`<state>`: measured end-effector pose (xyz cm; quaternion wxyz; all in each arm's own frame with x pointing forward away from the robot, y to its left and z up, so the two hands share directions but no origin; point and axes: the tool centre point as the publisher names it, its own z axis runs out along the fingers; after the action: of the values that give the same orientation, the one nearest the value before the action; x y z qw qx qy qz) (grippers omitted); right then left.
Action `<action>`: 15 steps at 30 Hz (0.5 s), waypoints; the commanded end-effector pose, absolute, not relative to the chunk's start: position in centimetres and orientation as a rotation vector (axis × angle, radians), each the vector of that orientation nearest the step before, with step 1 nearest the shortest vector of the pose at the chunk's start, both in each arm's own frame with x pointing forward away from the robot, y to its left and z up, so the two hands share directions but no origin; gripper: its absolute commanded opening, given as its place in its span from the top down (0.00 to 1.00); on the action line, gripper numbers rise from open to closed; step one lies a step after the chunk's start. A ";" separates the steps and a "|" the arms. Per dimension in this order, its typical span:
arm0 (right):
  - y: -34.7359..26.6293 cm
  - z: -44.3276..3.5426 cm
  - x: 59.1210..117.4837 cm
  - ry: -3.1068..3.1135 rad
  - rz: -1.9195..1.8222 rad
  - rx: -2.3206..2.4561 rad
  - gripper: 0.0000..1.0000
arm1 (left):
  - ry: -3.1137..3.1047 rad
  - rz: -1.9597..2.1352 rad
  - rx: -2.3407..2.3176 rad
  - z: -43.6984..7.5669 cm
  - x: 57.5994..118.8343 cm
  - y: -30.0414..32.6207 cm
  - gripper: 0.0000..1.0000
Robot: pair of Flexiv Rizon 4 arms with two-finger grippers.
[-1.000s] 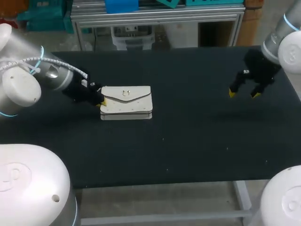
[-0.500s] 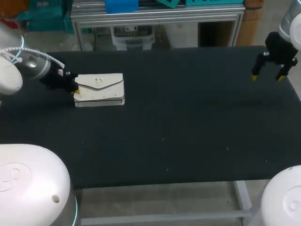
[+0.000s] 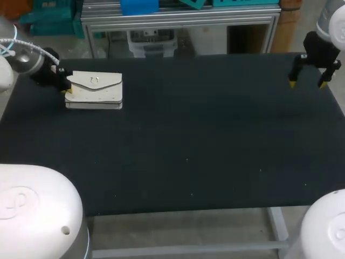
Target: Pick up the bag, open it, inspect its contents, close it, and place it on the opposite side
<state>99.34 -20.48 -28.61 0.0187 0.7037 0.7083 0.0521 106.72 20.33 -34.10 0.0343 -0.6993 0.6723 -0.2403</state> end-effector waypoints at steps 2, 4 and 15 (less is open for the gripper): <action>-20.2 -28.4 99.5 2.185 0.136 2.193 0.00 | 2.046 -0.727 -2.155 -33.7 108.7 22.0 1.00; -20.1 -28.4 99.5 2.182 0.128 2.193 0.00 | 2.036 -0.722 -2.143 -33.5 109.2 22.6 1.00; -19.1 -28.5 100.0 2.171 0.089 2.202 0.00 | 2.067 -0.562 -2.161 -35.6 109.9 26.6 1.00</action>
<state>99.57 -19.50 -28.39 0.0252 0.7111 0.7017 0.0357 109.18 25.81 -35.11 0.0599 -0.7097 0.6759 -0.1896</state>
